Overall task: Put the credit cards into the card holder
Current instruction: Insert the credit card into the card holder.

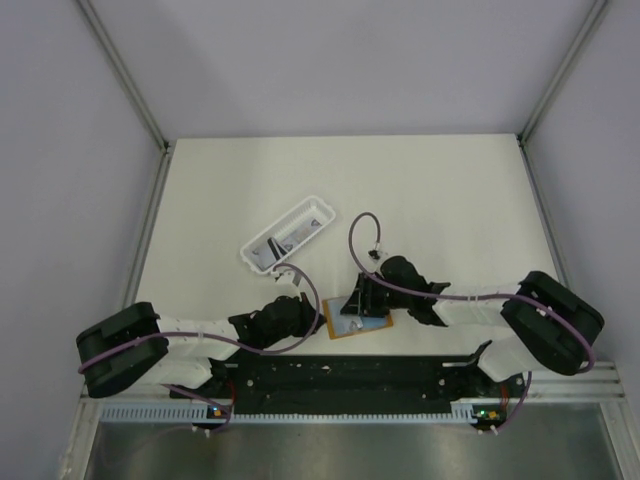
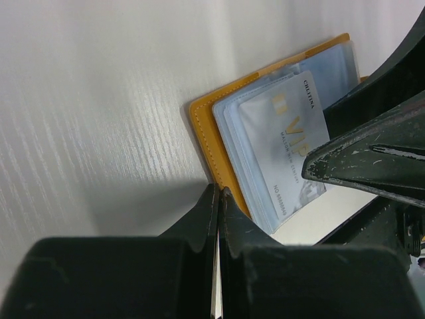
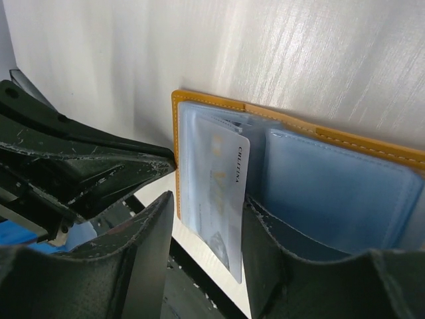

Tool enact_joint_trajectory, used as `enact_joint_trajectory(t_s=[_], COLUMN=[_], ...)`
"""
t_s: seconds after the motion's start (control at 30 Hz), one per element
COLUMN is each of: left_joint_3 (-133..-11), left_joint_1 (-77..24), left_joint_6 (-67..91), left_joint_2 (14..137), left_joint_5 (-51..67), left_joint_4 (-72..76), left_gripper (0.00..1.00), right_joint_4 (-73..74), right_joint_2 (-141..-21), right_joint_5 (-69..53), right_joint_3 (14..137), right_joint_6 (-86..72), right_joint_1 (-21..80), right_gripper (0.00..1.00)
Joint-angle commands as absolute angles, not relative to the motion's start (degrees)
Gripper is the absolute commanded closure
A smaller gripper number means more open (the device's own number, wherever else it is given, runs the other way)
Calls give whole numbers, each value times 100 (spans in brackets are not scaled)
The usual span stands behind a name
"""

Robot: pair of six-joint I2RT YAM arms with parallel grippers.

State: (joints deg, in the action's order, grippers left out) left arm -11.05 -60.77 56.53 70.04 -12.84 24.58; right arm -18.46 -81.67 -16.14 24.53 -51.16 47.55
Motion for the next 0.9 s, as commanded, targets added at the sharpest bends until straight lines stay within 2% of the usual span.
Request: enact_joint_trajectory(t_s=[0.0,0.33,0.53,0.7,0.87], left_joint_3=[-1125,-1125,-1099,-1072,-1063], left_joint_1=[-6073,-6082,-6073,-6073,-6073], left_joint_6=[5607,5599,5607,5616,5616], left_joint_2=[7075,7084,7066,7023,6996], left_joint_5=[-1195,-1186,-1169,-1204,-1204], left_joint_4=[2390,2399,2399,2399,2399], left_gripper=[100,100,100,100,100], right_joint_4=[-1336,-1381,-117,1132,1458], right_joint_2=[-8059,-8561,-8052,-7770,-7673], right_joint_5=[-1345,-1319,-687,-89,149], right_joint_3=[2759,3207,3559,3989,4096], right_joint_6=[-4843,-4887,-4536,-4210,-4122], right_joint_1=[4930,5370,5379,5396,5396], right_gripper=[56,56,55,49,48])
